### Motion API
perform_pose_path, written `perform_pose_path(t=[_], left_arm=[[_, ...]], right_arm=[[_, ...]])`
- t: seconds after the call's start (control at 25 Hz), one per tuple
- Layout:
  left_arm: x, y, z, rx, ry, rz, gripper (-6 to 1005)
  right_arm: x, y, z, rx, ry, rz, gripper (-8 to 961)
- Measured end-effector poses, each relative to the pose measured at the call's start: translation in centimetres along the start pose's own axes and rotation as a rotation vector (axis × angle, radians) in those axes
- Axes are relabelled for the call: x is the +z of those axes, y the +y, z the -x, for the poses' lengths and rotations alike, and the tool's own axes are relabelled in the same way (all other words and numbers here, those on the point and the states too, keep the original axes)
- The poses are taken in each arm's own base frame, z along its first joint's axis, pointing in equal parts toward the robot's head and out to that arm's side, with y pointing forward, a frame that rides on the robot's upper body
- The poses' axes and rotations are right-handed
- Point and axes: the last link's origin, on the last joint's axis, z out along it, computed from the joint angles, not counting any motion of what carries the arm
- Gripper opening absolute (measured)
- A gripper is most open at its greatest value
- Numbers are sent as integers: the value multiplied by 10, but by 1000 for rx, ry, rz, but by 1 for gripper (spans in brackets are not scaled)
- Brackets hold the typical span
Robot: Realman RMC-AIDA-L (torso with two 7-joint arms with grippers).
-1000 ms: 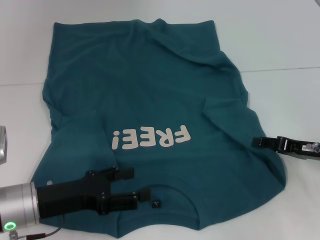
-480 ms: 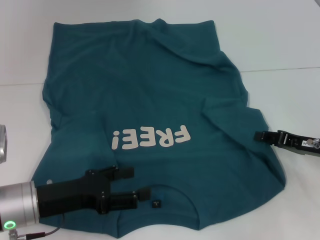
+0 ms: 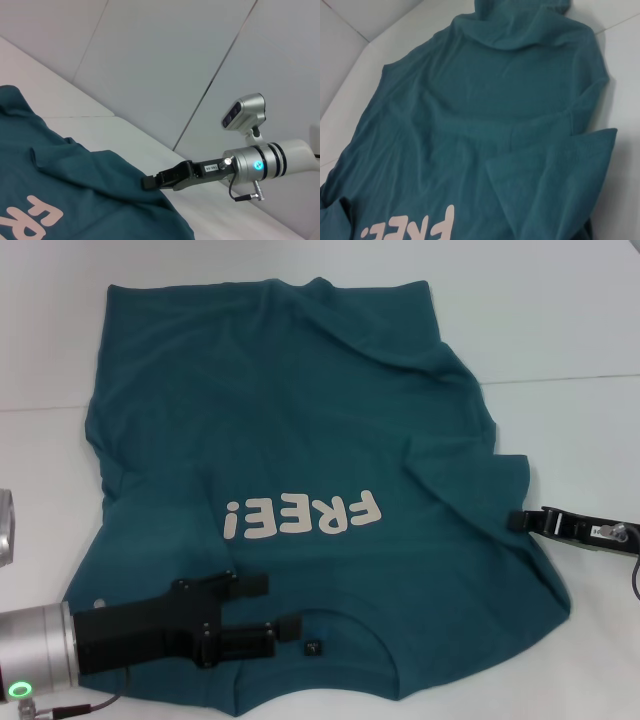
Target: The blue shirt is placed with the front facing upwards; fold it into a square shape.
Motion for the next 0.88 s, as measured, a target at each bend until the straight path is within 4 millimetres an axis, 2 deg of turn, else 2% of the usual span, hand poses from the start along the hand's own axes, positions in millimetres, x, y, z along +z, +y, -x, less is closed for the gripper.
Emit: perform_pose_path(t=[0.08, 0.88], left_arm=[[0, 0, 0, 0, 0, 0, 920], [2, 2, 2, -12, 3, 7, 919]], right_arm=[[-2, -2, 0, 4, -5, -2, 36], [-4, 12, -7, -105, 41, 100, 16]])
